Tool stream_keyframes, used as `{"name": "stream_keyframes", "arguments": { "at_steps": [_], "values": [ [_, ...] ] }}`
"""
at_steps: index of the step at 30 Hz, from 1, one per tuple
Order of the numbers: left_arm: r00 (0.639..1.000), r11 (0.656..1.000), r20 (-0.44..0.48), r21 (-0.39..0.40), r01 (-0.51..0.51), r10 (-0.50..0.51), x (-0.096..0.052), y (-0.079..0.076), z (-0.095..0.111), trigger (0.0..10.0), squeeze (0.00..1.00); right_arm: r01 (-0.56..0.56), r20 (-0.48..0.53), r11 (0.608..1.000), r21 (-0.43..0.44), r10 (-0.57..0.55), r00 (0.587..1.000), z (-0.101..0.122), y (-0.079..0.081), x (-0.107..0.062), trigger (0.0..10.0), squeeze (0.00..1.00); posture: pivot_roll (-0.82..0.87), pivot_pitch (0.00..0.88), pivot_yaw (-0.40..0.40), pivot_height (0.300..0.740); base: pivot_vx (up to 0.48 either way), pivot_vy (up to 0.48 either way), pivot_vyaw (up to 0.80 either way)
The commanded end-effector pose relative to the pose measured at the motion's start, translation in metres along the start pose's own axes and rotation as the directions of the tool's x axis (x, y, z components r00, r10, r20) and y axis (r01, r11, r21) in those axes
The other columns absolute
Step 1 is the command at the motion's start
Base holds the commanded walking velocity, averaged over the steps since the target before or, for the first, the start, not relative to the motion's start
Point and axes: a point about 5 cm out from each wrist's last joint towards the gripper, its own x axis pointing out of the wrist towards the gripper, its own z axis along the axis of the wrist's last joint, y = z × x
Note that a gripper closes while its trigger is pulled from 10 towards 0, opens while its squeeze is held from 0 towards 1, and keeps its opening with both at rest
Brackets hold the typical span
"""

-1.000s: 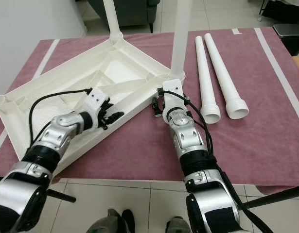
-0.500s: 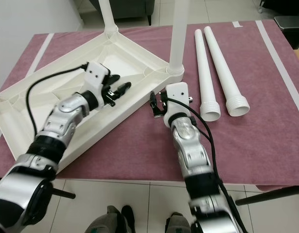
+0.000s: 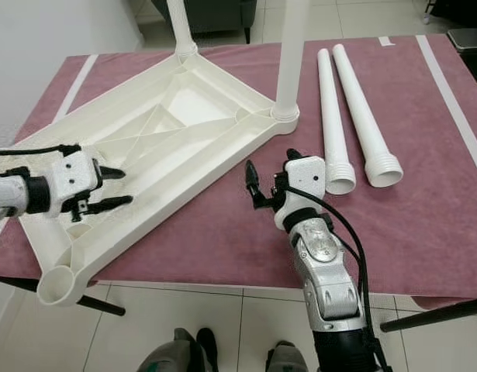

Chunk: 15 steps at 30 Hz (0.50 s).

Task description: Building children table

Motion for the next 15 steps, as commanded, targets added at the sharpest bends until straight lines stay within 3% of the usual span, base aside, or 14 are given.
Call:
{"name": "stream_keyframes", "arguments": {
  "at_steps": [1, 6, 8, 9, 12, 15],
  "values": [
    [0.994, 0.999, -0.096, 0.022, 0.045, -0.042, -0.017, -0.001, -0.008, 10.0, 0.0, -0.031, -0.003, 0.999, 0.019, 0.031, 1.0, 0.0, 0.007, 0.0, 10.0, 0.0, -0.03, 0.168, 0.164, 0.74, 0.0, 0.0, 0.0],
    [0.995, 0.994, -0.063, -0.082, 0.076, -0.081, -0.024, -0.008, -0.008, 10.0, 0.0, -0.047, -0.003, 0.999, 0.026, 0.047, 0.999, 0.001, 0.009, 0.003, 10.0, 0.0, -0.01, 0.167, 0.158, 0.74, 0.0, 0.0, 0.0],
    [0.994, 0.975, -0.023, -0.202, 0.096, -0.103, -0.015, -0.022, -0.014, 10.0, 0.0, -0.061, -0.01, 0.998, 0.034, 0.061, 0.998, 0.002, 0.012, 0.003, 10.0, 0.0, -0.01, 0.168, 0.153, 0.74, 0.0, 0.0, 0.0],
    [0.994, 0.975, -0.023, -0.202, 0.096, -0.103, -0.015, -0.022, -0.014, 10.0, 0.0, -0.061, -0.01, 0.998, 0.034, 0.061, 0.998, 0.002, 0.012, 0.003, 10.0, 0.0, -0.01, 0.168, 0.153, 0.74, 0.0, 0.0, 0.0],
    [0.998, 0.948, 0.018, -0.31, 0.068, -0.066, 0.011, -0.03, -0.023, 10.0, 0.0, -0.069, -0.014, 0.997, 0.037, 0.069, 0.997, 0.003, 0.013, 0.004, 10.0, 0.0, -0.03, 0.175, 0.152, 0.74, 0.0, 0.0, 0.0],
    [0.998, 0.946, 0.016, -0.32, 0.055, -0.053, 0.016, -0.029, -0.025, 10.0, 0.0, -0.07, -0.015, 0.997, 0.037, 0.07, 0.997, 0.003, 0.013, 0.004, 10.0, 0.0, -0.03, 0.175, 0.152, 0.74, 0.0, 0.0, 0.0]
  ]
}}
